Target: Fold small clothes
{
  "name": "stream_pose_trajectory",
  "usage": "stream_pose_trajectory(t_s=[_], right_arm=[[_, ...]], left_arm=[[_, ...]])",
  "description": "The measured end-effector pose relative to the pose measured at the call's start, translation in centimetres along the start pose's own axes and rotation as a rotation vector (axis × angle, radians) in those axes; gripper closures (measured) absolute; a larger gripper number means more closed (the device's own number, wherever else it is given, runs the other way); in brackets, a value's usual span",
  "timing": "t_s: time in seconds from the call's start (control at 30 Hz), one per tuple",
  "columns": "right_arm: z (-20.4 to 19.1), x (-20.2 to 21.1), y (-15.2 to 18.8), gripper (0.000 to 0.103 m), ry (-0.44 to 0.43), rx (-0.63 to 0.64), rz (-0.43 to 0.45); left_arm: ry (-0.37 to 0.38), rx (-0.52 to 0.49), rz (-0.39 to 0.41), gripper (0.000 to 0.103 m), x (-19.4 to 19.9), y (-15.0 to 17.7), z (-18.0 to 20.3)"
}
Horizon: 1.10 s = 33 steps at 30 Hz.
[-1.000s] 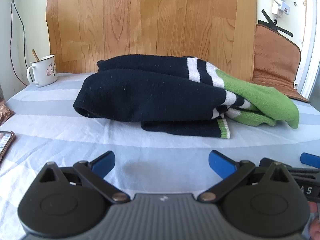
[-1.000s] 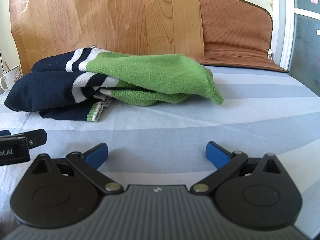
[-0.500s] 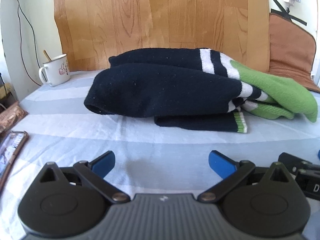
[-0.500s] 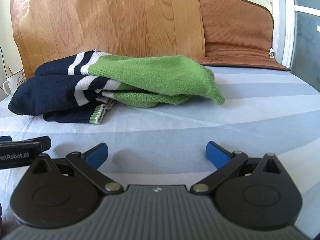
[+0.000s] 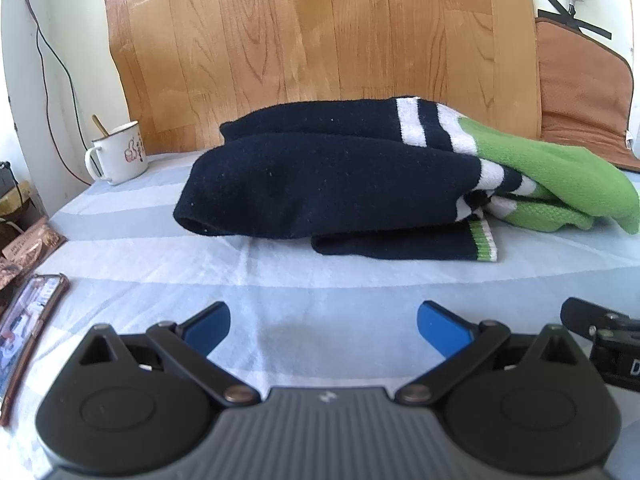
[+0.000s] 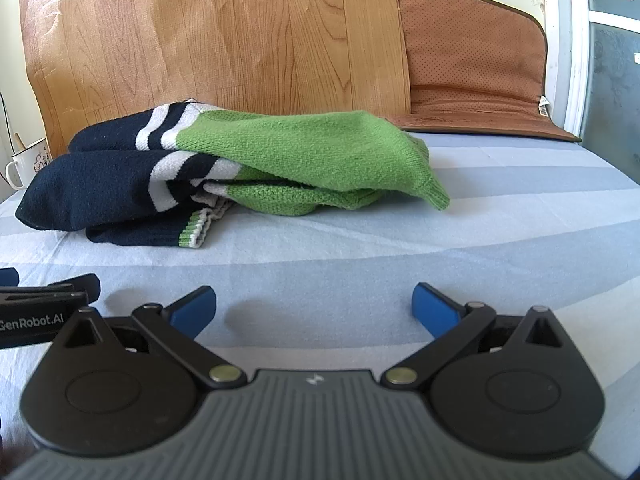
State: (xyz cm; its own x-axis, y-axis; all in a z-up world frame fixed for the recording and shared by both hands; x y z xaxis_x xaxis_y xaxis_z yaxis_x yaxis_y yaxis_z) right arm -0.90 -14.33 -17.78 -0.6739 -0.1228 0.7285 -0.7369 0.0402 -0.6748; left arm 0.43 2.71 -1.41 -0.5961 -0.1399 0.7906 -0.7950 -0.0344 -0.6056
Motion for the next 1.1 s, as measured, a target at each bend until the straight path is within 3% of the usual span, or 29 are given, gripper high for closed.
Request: stream_pose_trajectory(t_s=[1.1], right_arm=[[0.05, 0.17, -0.03, 0.0, -0.007, -0.007, 0.005]], left_arm=[[0.056, -0.02, -0.044, 0.0, -0.66, 0.09, 0.07]])
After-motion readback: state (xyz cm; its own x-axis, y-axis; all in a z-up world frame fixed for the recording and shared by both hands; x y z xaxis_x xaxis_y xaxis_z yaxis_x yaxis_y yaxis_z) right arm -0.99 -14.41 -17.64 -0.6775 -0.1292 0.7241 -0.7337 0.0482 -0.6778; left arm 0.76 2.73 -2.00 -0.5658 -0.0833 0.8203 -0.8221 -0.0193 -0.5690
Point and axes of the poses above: each gripper's, at about its wrist camera, not at the fingertips, and x roughly against the way its jaws point, z to its right, y to its underside, the point moved 4 cm from there along -x, roughly the way its jaws point, and after that the axes turned 14 degrees about -z, right-handed, at the moved point
